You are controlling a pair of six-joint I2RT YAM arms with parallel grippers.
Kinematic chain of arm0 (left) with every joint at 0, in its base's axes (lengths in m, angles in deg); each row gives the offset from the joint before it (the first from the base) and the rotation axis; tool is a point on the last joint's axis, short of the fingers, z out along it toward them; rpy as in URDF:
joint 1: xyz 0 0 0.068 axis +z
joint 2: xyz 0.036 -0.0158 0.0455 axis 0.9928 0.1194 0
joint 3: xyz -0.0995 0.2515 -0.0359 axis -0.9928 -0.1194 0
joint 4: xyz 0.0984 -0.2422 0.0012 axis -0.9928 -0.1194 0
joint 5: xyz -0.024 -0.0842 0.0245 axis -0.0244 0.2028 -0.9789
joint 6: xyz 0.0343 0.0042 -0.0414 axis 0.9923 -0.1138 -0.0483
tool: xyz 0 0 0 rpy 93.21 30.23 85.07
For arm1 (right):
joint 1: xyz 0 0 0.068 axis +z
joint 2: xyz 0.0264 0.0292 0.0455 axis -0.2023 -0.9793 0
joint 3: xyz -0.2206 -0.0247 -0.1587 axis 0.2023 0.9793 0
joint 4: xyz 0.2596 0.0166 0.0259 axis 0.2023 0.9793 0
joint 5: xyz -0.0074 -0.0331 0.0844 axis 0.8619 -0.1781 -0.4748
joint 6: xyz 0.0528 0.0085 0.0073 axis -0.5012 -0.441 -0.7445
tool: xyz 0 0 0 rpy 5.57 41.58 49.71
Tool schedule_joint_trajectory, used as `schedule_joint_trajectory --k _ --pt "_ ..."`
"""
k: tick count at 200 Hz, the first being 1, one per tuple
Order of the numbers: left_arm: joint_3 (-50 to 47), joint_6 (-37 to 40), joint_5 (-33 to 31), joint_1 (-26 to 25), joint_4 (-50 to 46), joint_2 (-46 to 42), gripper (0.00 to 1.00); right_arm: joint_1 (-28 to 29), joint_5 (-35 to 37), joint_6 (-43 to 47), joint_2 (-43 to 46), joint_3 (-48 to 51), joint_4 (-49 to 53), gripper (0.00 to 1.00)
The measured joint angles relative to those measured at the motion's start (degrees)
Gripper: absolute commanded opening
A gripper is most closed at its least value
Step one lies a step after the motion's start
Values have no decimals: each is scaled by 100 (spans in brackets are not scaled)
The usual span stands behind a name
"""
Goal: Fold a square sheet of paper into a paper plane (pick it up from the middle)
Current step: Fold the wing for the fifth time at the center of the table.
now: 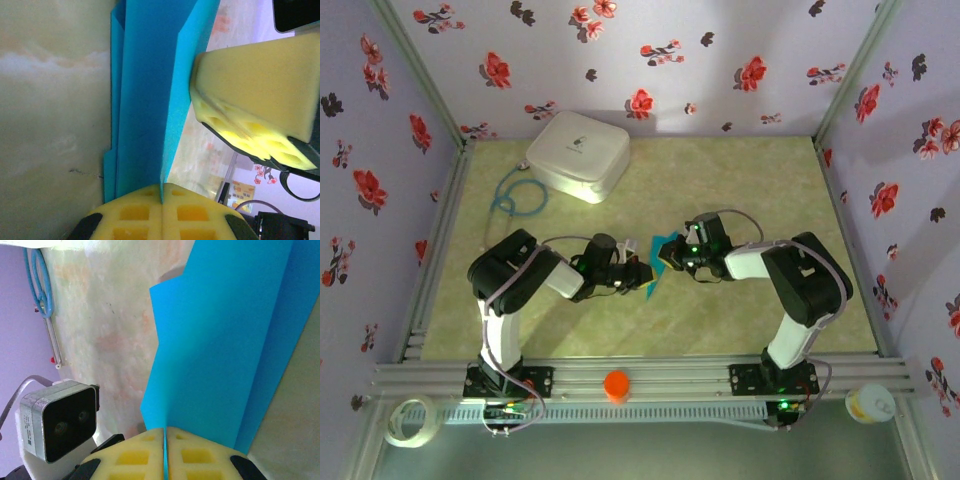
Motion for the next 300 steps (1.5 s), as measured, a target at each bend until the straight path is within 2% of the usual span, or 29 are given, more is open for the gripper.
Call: schedule_joint_trajectory --k 300 --pt "26 -2 81 50 -46 17 0 -31 -101 448 -409 -251 321 10"
